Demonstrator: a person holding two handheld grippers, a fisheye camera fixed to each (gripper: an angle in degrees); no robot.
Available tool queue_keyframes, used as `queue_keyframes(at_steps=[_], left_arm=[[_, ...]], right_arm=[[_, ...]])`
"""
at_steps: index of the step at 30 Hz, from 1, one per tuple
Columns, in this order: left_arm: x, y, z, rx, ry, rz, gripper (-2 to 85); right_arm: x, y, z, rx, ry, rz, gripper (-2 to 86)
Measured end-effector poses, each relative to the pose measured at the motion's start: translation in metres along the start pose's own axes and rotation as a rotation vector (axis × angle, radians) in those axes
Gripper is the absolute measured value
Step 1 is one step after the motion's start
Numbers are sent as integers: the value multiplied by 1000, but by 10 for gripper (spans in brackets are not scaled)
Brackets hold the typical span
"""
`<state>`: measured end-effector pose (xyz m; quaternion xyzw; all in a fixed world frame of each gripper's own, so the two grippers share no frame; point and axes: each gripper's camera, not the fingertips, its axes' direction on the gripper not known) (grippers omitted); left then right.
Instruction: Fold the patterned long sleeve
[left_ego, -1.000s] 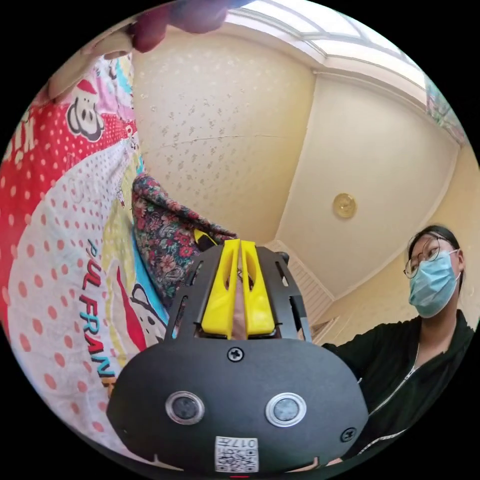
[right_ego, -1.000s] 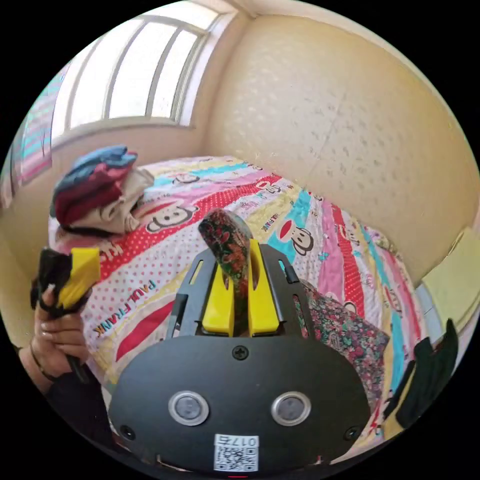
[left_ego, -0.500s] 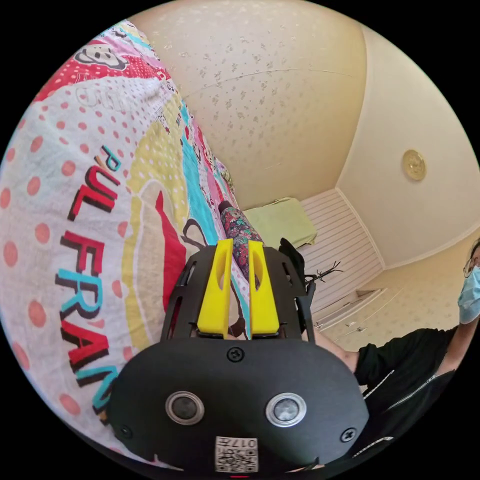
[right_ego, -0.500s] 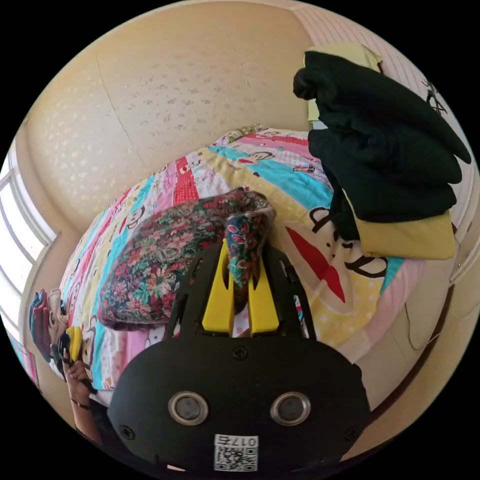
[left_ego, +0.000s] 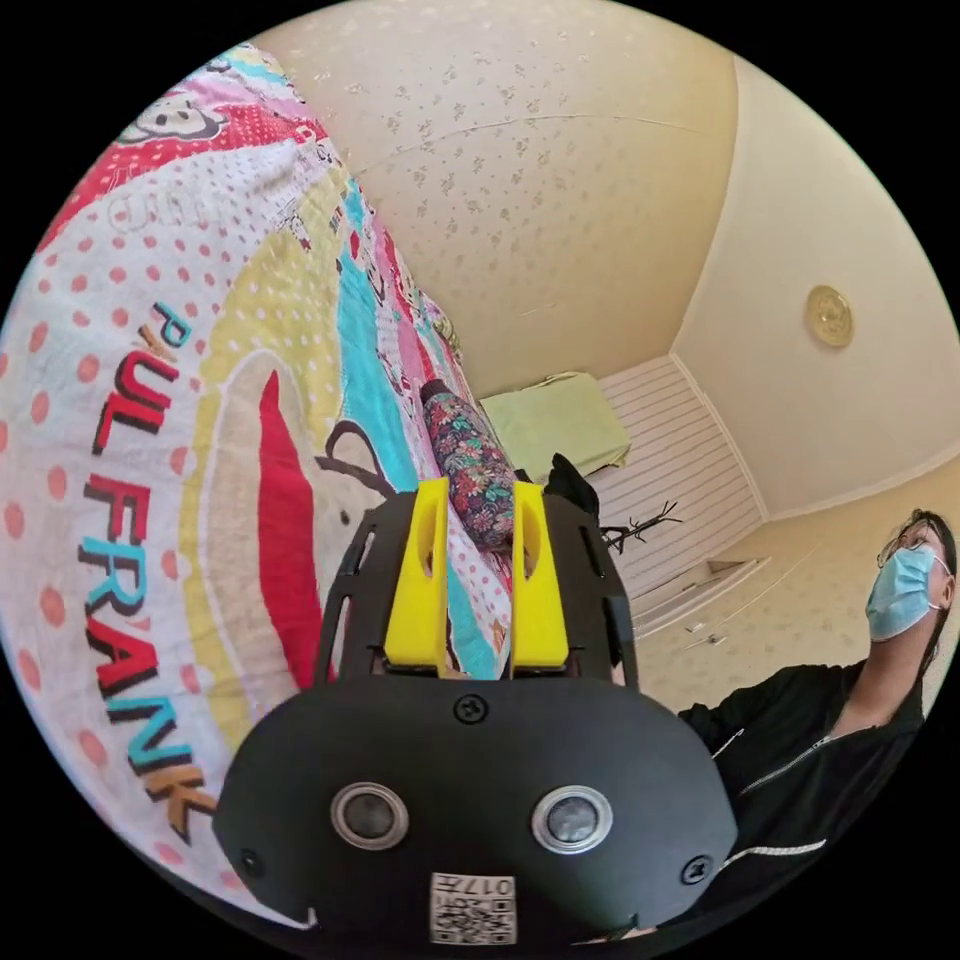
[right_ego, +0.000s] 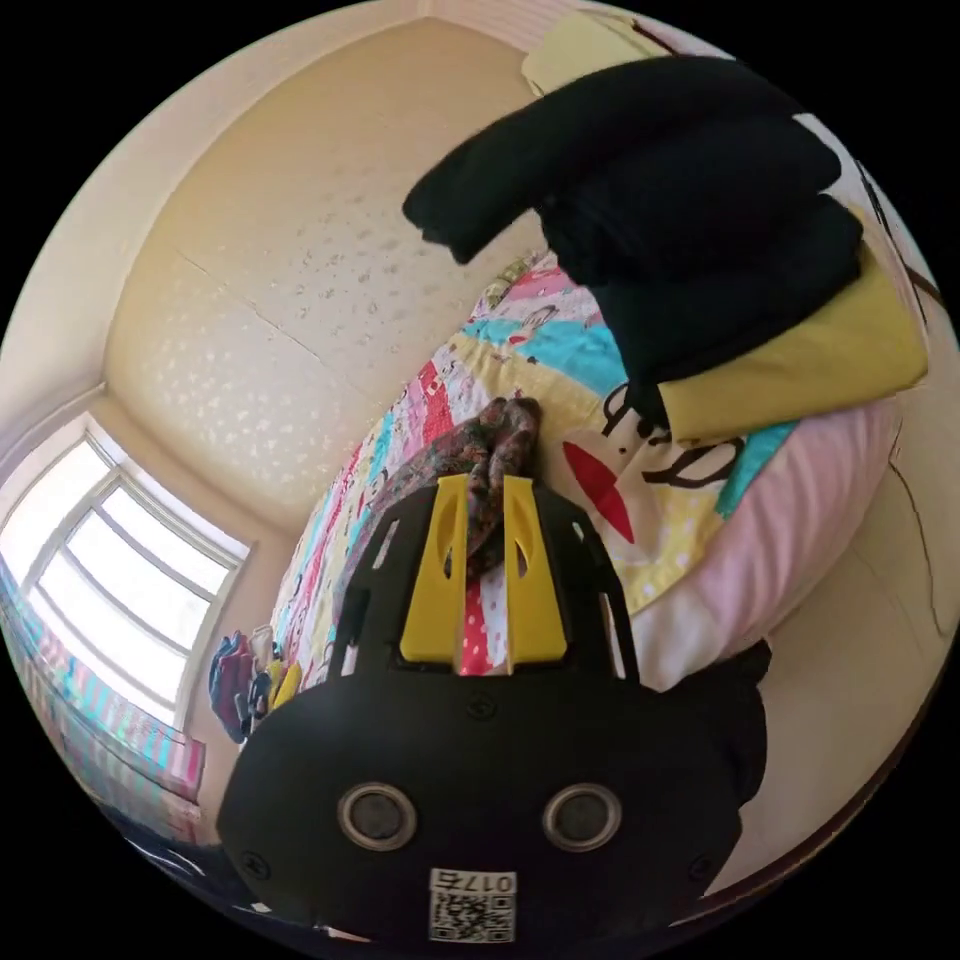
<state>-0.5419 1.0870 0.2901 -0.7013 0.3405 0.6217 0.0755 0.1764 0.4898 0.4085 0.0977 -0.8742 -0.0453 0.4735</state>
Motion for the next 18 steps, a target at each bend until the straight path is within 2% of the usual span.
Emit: queue_keyframes(at_steps=[2,3,6,7,9,11,12,13,15,16,18], left_arm=[[44,-7,27,-48,-81,113,67],[78,-14,52,-95,-137,204,52],[157,-26,128,-147,-312,424,37],[177,-24,161,-136,-383,492,26],[190,-12,218,-142,-464,579,9],[173,12,286,-243,-579,647,1],[142,36,336,-387,-664,653,-1],[118,66,351,-354,-653,683,-3],[120,94,337,-197,-715,738,-5],[125,107,342,-186,-774,773,-6],[126,121,350,-189,-829,816,-8]], right_arm=[[-44,-6,-25,163,-176,-342,29],[-55,-10,-26,171,-191,-407,25],[-94,-37,8,68,24,-490,12],[-95,-45,35,-10,131,-473,9],[-78,-48,84,-163,200,-436,7],[-27,-23,171,-494,314,-463,4],[-14,-16,178,-479,268,-464,4],[4,-23,170,-415,238,-367,3],[23,-42,165,-437,156,-216,2],[32,-50,158,-436,105,-106,2],[24,-57,137,-350,76,-91,2]])
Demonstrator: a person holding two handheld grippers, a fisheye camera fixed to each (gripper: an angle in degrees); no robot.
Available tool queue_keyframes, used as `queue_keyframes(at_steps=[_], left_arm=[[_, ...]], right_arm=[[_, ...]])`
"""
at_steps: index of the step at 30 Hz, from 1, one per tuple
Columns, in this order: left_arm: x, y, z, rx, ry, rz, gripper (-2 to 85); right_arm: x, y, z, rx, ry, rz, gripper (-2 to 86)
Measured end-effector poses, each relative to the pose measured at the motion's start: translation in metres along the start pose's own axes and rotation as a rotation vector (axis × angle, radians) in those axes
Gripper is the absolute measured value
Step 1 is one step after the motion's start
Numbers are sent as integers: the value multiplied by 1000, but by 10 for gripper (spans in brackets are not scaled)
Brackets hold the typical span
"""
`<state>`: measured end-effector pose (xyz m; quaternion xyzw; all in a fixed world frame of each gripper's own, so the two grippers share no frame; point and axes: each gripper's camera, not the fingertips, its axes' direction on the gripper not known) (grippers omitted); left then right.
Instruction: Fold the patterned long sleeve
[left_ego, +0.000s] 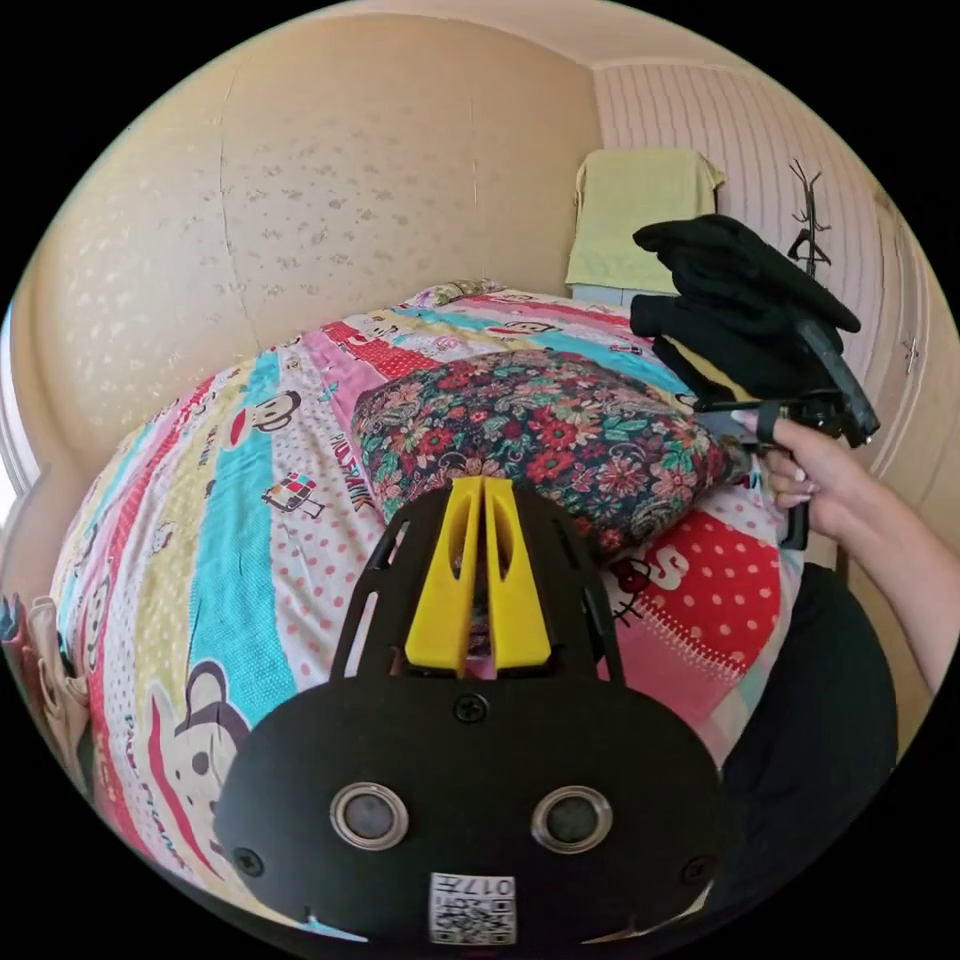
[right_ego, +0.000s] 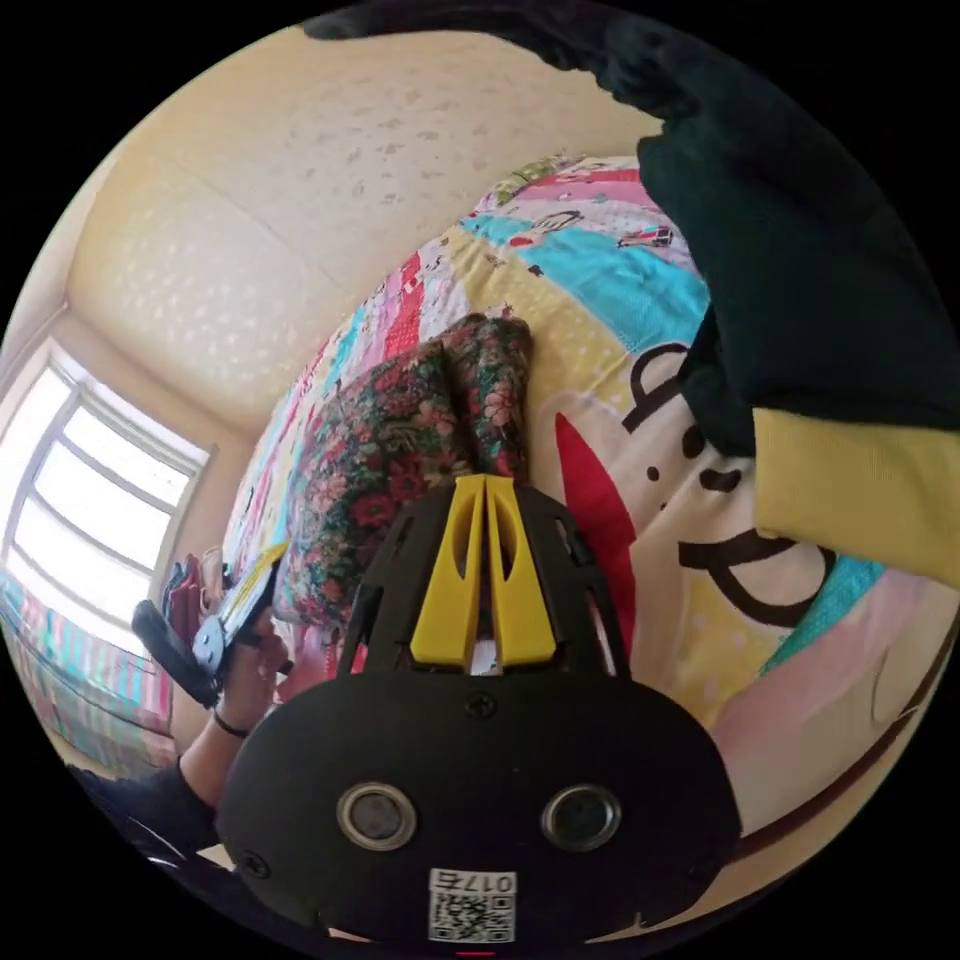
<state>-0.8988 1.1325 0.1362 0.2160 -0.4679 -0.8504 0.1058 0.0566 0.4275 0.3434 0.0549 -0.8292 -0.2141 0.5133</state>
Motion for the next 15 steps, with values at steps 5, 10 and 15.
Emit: queue_keyframes(at_steps=[5,10,15], left_arm=[[-4,13,9,-14,18,-16,-9],[-12,27,11,-4,9,-8,-8],[-53,34,6,0,133,-63,5]], right_arm=[[-96,-14,-48,327,-62,-306,3],[-106,-35,106,-164,263,-486,3],[-47,-31,104,-37,38,-332,2]])
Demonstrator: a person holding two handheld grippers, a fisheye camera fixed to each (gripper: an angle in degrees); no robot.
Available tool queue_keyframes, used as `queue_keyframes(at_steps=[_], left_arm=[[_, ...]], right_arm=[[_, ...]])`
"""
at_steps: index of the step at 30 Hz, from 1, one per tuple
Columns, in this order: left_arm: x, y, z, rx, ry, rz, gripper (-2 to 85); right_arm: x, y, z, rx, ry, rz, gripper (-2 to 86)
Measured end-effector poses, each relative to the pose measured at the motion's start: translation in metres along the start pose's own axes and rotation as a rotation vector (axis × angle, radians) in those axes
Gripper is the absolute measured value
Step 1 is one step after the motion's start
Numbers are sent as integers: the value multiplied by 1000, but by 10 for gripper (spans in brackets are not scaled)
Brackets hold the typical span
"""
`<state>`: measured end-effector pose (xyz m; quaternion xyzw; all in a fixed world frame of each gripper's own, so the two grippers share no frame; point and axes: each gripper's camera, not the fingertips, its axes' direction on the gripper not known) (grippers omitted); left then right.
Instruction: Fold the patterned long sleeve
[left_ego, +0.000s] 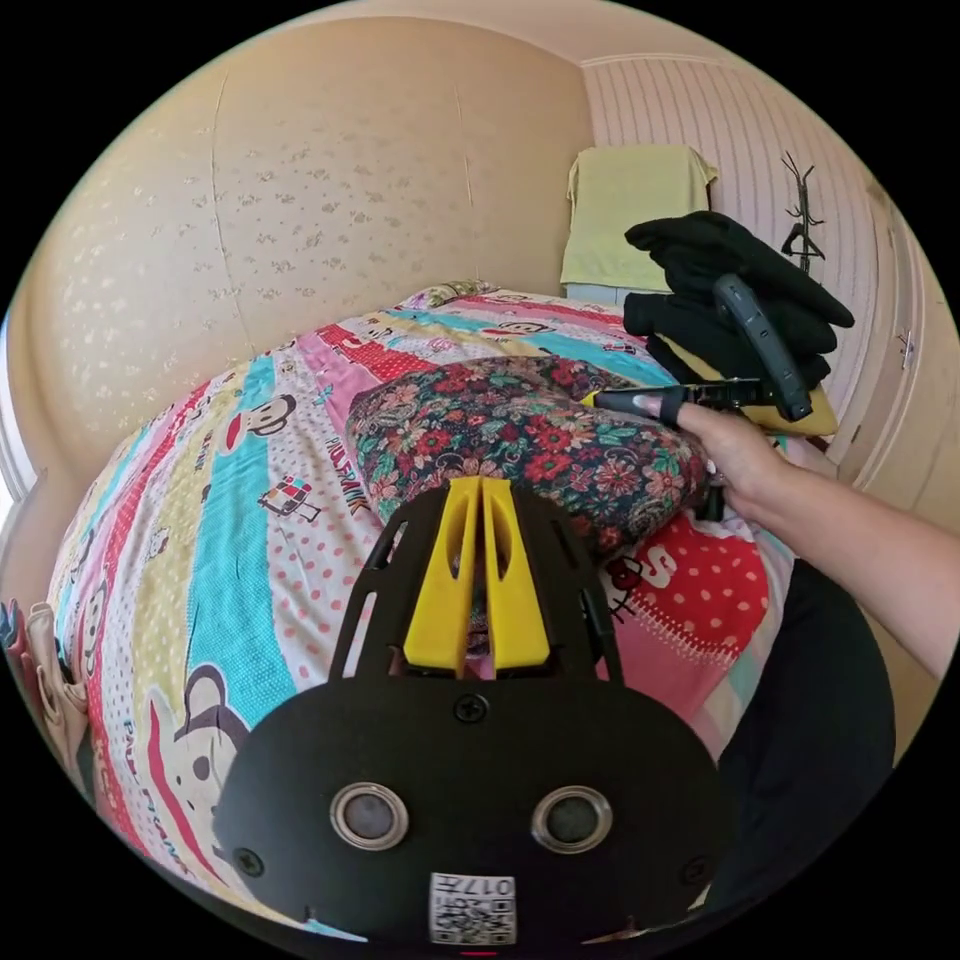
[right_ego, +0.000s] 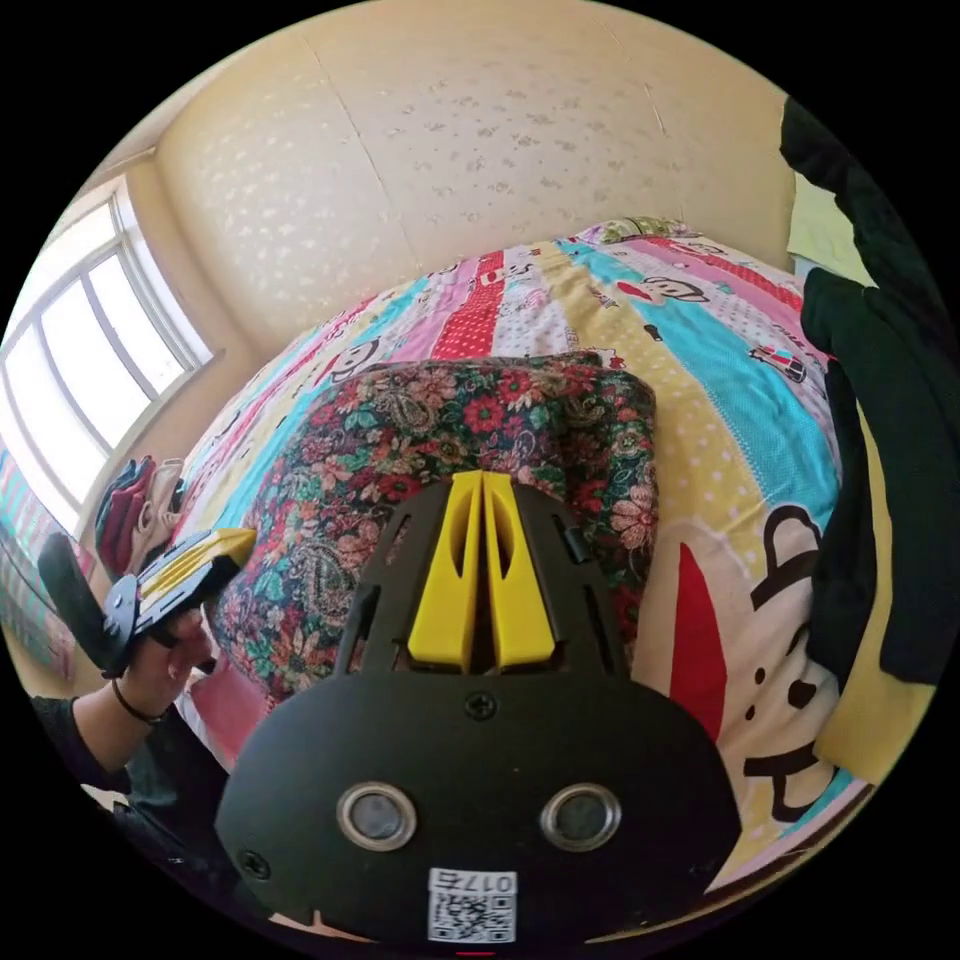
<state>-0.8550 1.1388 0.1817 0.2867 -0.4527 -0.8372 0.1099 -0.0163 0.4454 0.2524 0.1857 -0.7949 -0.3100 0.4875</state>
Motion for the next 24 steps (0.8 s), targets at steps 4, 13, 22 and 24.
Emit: queue_keyframes(at_steps=[4,13,22,24], left_arm=[[-101,24,-17,21,369,-413,48],[-198,118,-39,111,602,-775,167],[-225,129,-10,81,754,-846,191],[-228,126,-11,73,735,-853,195]], right_arm=[[33,1,6,-8,-149,80,2],[57,6,12,2,-207,110,1],[83,8,17,2,-272,145,2],[85,7,17,3,-268,144,2]])
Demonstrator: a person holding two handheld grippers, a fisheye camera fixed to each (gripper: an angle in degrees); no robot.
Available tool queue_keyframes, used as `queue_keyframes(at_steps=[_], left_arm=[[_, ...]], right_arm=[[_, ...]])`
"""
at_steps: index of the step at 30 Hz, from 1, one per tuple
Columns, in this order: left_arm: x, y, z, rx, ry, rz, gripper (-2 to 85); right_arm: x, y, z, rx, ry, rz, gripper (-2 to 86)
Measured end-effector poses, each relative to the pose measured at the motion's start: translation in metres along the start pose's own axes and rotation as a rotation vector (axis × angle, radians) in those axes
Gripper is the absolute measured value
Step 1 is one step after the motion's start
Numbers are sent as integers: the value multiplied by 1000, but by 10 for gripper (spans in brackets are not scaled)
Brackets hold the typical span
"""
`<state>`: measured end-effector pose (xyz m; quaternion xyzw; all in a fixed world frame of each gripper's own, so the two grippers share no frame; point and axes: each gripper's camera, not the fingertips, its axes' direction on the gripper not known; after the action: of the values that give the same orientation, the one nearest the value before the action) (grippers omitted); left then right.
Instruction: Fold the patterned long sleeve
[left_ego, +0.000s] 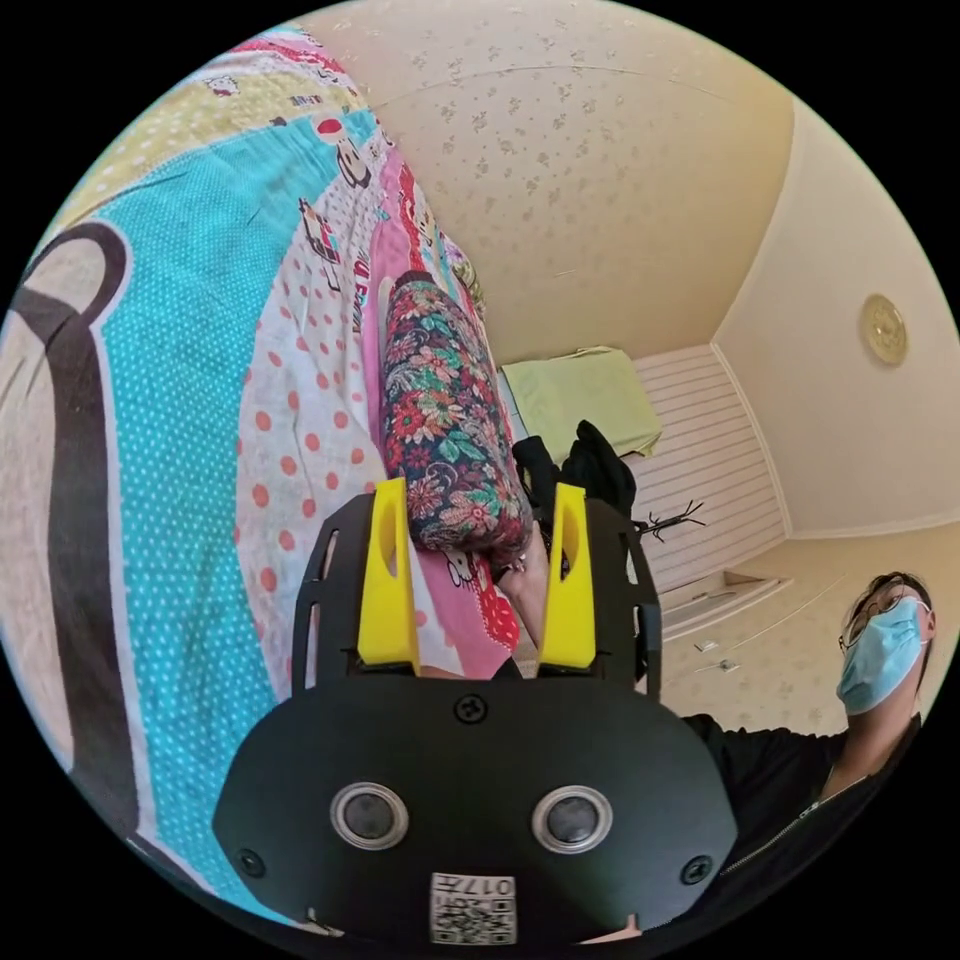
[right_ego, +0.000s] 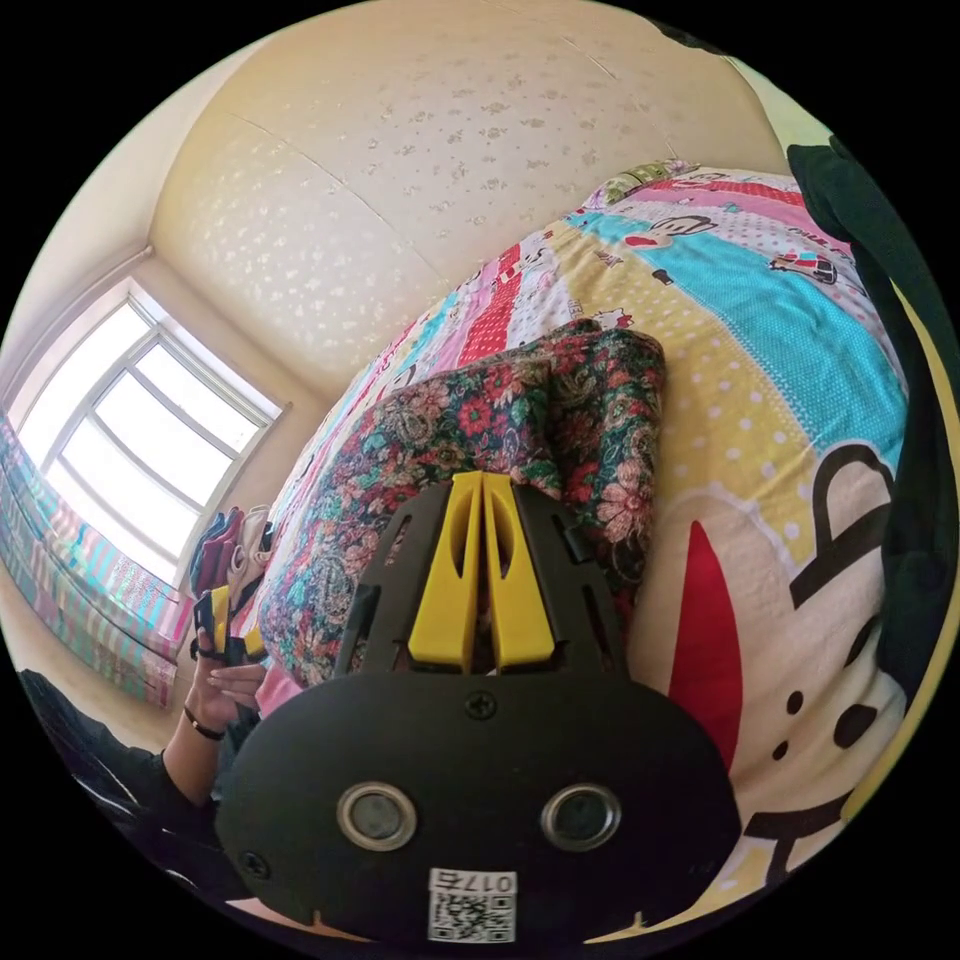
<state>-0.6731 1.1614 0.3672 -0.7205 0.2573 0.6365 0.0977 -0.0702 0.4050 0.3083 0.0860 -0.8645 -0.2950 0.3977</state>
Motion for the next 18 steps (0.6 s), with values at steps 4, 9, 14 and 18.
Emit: queue_keyframes(at_steps=[4,9,14,18], left_arm=[[-9,-13,-5,-18,-20,-44,179],[-3,-30,-22,-83,-13,-22,177],[11,-50,-31,-12,72,20,169],[8,-86,-17,-41,-16,16,178]], right_arm=[[9,-2,-2,1,-14,8,1],[21,-4,-5,4,-43,25,1],[33,-6,-7,7,-83,45,1],[36,-7,-9,9,-85,45,1]])
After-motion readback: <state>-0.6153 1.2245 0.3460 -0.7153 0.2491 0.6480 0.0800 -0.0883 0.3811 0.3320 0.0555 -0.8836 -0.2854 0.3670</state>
